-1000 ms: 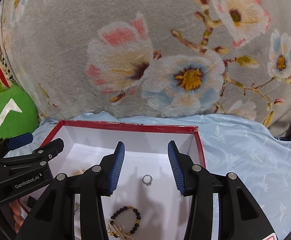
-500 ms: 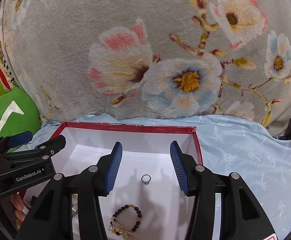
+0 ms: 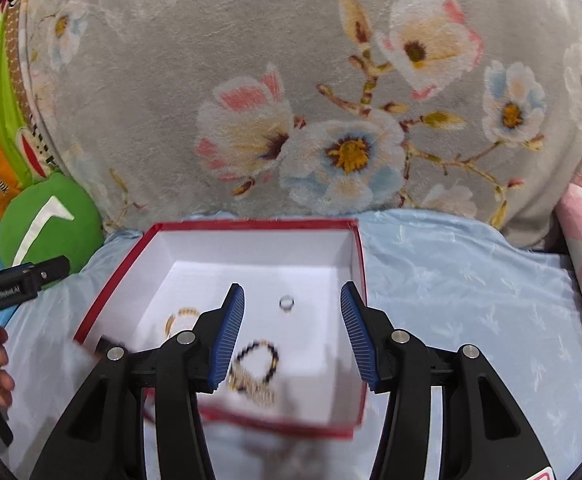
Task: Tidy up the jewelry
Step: 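Move both open grippers back toward the gold earrings on the sheet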
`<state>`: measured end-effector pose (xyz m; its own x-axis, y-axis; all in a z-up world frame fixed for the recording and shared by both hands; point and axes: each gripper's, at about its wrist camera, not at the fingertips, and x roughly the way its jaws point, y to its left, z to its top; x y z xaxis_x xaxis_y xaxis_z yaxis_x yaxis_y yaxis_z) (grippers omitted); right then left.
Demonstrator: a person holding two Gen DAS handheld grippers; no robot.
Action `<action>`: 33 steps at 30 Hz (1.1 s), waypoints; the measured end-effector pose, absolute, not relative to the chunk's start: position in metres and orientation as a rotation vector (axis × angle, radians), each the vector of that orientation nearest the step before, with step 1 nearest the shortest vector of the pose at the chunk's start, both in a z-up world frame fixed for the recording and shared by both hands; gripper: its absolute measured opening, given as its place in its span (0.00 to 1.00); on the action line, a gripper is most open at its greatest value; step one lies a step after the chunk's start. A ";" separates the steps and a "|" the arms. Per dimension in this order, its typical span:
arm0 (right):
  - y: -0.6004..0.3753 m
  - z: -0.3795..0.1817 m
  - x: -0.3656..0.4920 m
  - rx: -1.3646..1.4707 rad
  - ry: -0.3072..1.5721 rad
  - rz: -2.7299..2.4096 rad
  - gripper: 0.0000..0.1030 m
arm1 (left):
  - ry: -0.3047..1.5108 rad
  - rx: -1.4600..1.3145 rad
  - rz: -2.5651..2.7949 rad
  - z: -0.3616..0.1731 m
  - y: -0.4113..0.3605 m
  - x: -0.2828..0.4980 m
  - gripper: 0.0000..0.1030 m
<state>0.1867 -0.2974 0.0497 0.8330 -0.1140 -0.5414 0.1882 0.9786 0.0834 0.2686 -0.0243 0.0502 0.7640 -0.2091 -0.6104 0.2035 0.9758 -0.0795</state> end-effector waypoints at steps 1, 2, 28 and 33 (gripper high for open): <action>-0.295 0.048 0.173 0.135 0.574 -0.153 0.51 | 0.672 0.003 -0.223 0.047 -0.018 0.258 0.86; -0.292 0.045 0.161 0.132 0.583 -0.156 0.51 | 0.681 0.020 -0.220 0.044 -0.014 0.250 0.86; -0.227 -0.095 0.063 0.173 0.932 -0.100 0.37 | 0.971 0.109 -0.322 -0.084 -0.023 0.125 0.82; -0.224 -0.102 0.064 0.155 0.935 -0.108 0.28 | 0.982 0.122 -0.333 -0.090 -0.027 0.128 0.82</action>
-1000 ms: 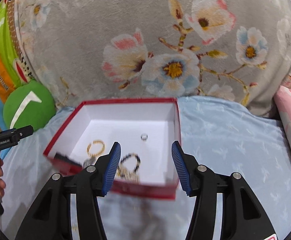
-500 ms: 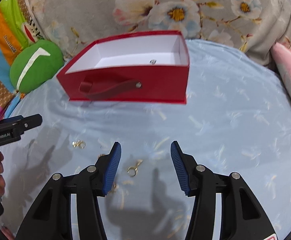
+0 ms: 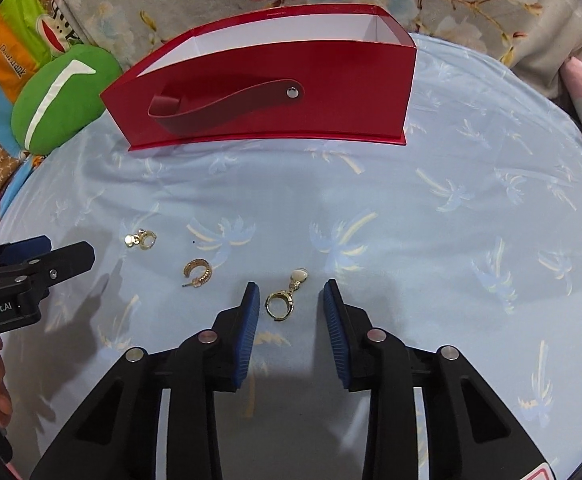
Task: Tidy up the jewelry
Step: 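Move both open grippers back toward the gold earrings on the sheet, then grasp a gold pendant earring with the right gripper while the left gripper grasps another earring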
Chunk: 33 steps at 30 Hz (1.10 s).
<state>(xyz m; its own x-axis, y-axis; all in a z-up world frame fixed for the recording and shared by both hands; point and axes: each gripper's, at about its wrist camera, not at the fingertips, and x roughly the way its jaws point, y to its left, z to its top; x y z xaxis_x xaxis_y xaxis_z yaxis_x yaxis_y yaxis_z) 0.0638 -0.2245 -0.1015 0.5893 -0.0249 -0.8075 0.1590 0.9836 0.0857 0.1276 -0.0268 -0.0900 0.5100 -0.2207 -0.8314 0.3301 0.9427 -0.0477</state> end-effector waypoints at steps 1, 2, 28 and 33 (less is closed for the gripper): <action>-0.224 -0.102 0.064 0.146 0.935 -0.109 0.23 | 0.984 0.124 -0.334 -0.091 -0.028 0.129 0.82; -0.224 -0.102 0.065 0.139 0.932 -0.109 0.19 | 0.988 0.126 -0.340 -0.093 -0.030 0.129 0.82; -0.253 -0.090 0.052 0.233 0.910 -0.132 0.12 | 0.995 0.165 -0.388 -0.110 -0.075 0.144 0.72; -0.254 -0.090 0.051 0.239 0.907 -0.131 0.12 | 0.962 0.193 -0.379 -0.111 -0.080 0.144 0.61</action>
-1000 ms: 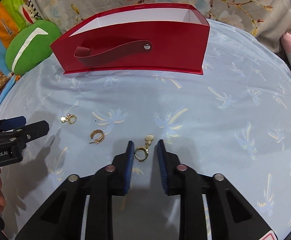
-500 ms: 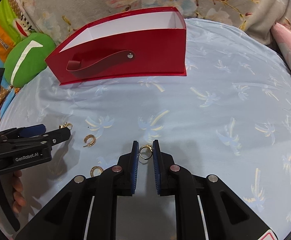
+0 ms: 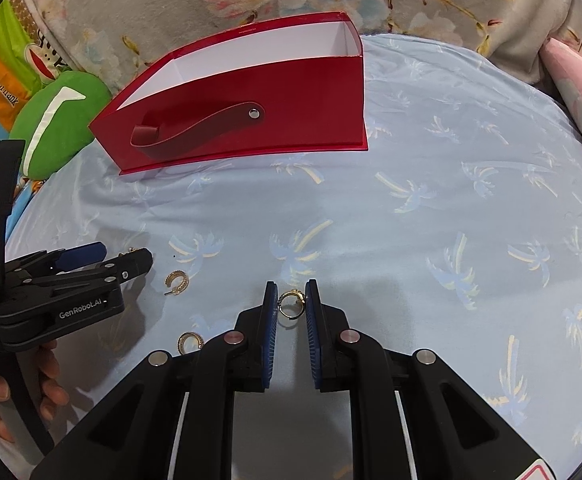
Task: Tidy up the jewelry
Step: 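Grasp a gold pendant earring with the right gripper while the left gripper grasps another earring, then carry both earrings over the red box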
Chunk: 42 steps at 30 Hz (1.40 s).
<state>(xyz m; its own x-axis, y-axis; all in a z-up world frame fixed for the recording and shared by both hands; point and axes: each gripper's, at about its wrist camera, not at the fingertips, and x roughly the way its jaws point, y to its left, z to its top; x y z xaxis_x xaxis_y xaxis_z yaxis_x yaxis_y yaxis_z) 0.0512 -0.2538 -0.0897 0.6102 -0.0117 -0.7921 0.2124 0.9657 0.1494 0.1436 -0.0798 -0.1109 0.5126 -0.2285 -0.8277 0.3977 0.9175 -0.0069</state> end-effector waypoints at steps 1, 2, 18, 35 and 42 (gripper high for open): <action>-0.254 -0.090 0.052 0.240 0.907 -0.131 0.12 | 0.954 0.195 -0.379 -0.111 -0.080 0.143 0.59; -0.254 -0.090 0.052 0.241 0.907 -0.131 0.12 | 0.944 0.198 -0.379 -0.111 -0.080 0.143 0.55; -0.255 -0.087 0.049 0.276 0.901 -0.121 0.12 | 0.941 0.092 -0.434 -0.108 -0.058 0.142 0.17; -0.239 -0.023 0.051 0.233 0.772 -0.059 0.12 | 0.832 0.054 -0.430 -0.023 -0.035 0.123 0.17; -0.240 0.049 0.072 0.158 0.617 -0.047 0.12 | 0.709 0.066 -0.402 0.048 -0.037 0.137 0.17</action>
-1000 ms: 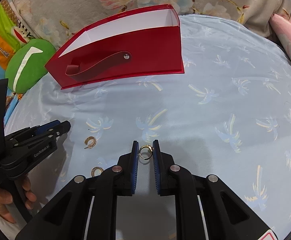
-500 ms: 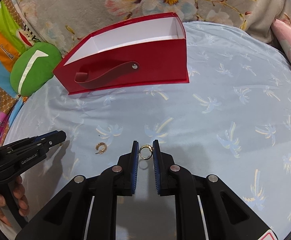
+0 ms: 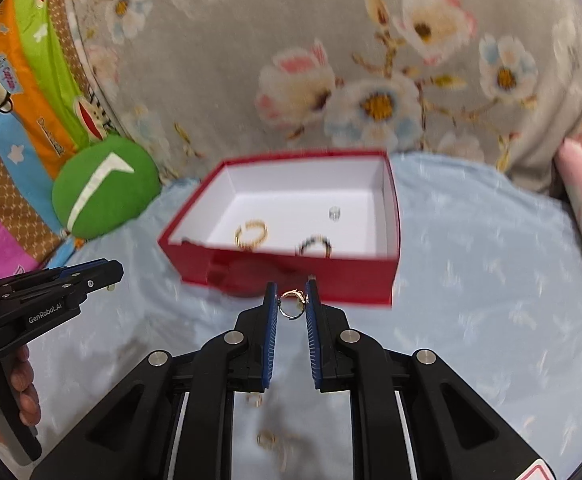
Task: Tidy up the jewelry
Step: 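Carry both earrings over the red box, then open both grippers to drop the earrings into the red box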
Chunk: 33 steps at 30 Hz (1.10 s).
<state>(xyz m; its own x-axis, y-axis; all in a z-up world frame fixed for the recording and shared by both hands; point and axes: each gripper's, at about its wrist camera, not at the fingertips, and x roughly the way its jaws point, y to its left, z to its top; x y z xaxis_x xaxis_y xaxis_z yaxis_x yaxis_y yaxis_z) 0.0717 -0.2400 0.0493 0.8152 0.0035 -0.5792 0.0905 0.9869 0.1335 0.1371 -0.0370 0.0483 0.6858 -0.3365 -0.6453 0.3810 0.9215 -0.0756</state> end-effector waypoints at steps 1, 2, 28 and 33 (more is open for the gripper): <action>-0.240 0.060 0.075 0.148 0.594 -0.044 0.12 | 0.691 0.066 -0.399 0.059 -0.038 0.140 0.17; -0.240 0.069 0.079 0.139 0.573 -0.041 0.12 | 0.668 0.064 -0.400 0.070 -0.038 0.144 0.17; -0.276 0.117 0.255 0.077 0.488 -0.058 0.12 | 0.532 0.107 -0.382 0.114 -0.116 0.308 0.17; -0.285 0.093 0.290 0.075 0.528 -0.075 0.12 | 0.578 0.133 -0.367 0.085 -0.131 0.342 0.17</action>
<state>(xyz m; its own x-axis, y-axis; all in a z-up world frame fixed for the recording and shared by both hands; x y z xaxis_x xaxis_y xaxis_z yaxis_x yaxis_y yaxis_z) 0.2901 -0.2853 0.0932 0.8614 -0.0520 -0.5053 0.0906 0.9945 0.0520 0.3420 -0.1310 0.0850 0.7748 -0.3012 -0.5558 0.3750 0.9268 0.0204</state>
